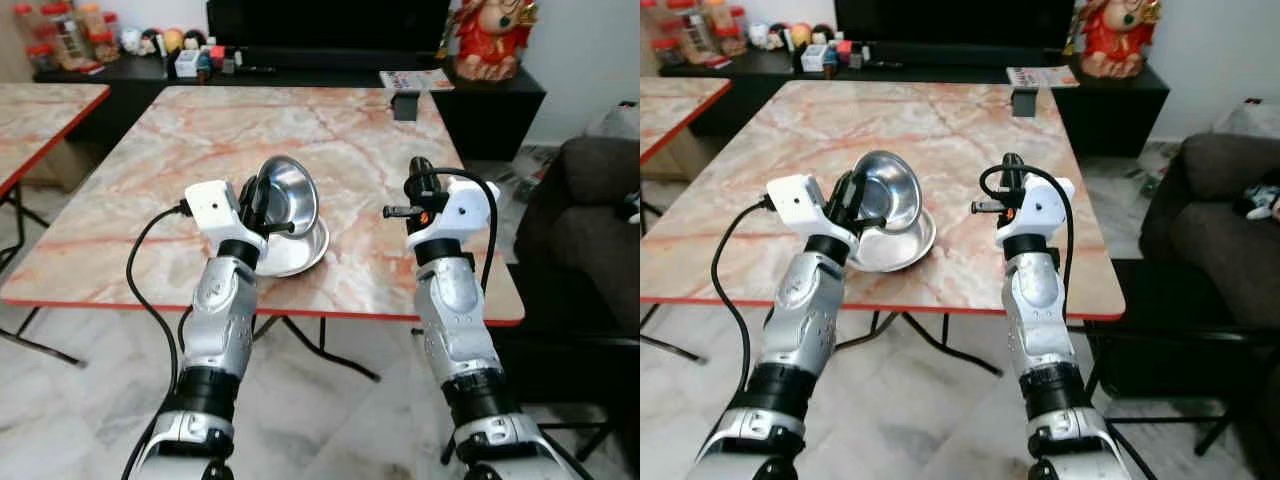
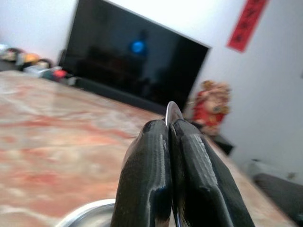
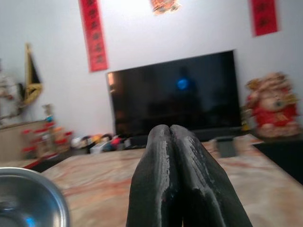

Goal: Setting the table

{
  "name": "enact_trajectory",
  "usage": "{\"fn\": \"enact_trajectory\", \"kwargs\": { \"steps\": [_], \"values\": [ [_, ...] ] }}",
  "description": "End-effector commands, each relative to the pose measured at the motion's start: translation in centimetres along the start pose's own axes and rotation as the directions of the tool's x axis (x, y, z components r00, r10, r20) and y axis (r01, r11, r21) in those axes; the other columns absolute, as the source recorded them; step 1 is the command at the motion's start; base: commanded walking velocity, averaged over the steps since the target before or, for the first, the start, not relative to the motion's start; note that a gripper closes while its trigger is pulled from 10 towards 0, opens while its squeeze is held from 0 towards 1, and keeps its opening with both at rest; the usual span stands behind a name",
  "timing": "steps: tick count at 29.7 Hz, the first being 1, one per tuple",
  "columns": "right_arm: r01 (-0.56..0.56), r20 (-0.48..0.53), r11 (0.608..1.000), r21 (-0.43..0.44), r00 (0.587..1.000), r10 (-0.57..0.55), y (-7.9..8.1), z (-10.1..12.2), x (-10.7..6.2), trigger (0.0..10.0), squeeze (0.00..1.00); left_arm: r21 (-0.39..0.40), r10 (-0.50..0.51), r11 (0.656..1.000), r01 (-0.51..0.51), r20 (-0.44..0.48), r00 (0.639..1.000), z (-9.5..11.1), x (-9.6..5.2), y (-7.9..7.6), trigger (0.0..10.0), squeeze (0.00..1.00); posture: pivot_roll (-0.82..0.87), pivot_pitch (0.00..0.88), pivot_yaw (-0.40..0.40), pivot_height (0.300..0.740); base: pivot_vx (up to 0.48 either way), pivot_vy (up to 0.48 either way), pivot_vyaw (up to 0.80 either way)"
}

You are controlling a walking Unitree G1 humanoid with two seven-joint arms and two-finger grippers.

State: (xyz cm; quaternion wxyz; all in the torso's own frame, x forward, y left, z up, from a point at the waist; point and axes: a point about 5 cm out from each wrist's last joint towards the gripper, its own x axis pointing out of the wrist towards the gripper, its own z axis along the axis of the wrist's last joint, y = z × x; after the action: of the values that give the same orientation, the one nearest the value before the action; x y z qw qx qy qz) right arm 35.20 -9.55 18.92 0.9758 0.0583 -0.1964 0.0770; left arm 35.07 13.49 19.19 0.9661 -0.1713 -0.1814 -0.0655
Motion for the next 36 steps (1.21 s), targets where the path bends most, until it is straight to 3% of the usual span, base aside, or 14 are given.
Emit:
{"fn": "enact_trajectory", "kwargs": {
  "steps": [1,8,18,21,26,32,36],
  "values": [
    [0.003,0.002,1.0,-0.007,1.0,-0.003,-0.5,0.2,0.0,10.0,0.0,-0.005,-0.017,1.0,0.017,0.028,0.999,0.5,0.1,-0.7,10.0,0.0,0.0,0.079,-0.022,0.74,0.36,0.0,0.0],
    [-0.009,0.003,1.0,-0.012,1.0,0.009,-0.5,0.3,0.0,10.0,0.0,-0.009,-0.016,1.0,0.016,0.03,0.999,0.5,0.1,-0.9,10.0,0.0,0.0,0.088,-0.031,0.74,0.352,0.0,0.0],
    [-0.028,-0.002,0.999,-0.016,1.0,0.028,-0.3,0.2,-0.1,10.0,0.0,-0.018,0.0,1.0,0.0,0.017,1.0,0.2,-0.4,-0.7,10.0,0.0,0.0,0.111,-0.039,0.74,0.0,0.0,0.0],
    [-0.041,-0.013,0.999,-0.021,0.999,0.04,-0.2,0.2,-0.3,10.0,0.0,-0.106,0.048,0.993,-0.048,-0.001,0.999,0.1,-0.8,-0.5,10.0,0.0,0.0,0.121,-0.042,0.74,0.0,0.0,0.0],
    [-0.039,-0.017,0.999,-0.012,0.999,0.038,-0.3,0.1,-0.5,10.0,0.0,-0.167,0.158,0.973,-0.156,-0.001,0.987,0.0,-1.5,0.5,10.0,0.0,0.0,0.133,-0.047,0.74,0.0,0.0,0.0],
    [-0.054,-0.025,0.999,-0.007,0.998,0.054,0.0,-0.1,-0.7,10.0,0.0,-0.23,0.257,0.94,-0.252,-0.008,0.966,0.1,-1.2,1.3,10.0,0.0,0.0,0.138,-0.051,0.74,0.0,0.0,0.0],
    [-0.062,-0.026,0.998,-0.005,0.998,0.062,0.2,0.0,-0.6,10.0,0.0,-0.335,0.304,0.89,-0.309,-0.069,0.95,-0.3,-1.1,1.4,10.0,0.0,0.0,0.138,-0.052,0.74,0.0,0.0,0.0]
  ]
}}
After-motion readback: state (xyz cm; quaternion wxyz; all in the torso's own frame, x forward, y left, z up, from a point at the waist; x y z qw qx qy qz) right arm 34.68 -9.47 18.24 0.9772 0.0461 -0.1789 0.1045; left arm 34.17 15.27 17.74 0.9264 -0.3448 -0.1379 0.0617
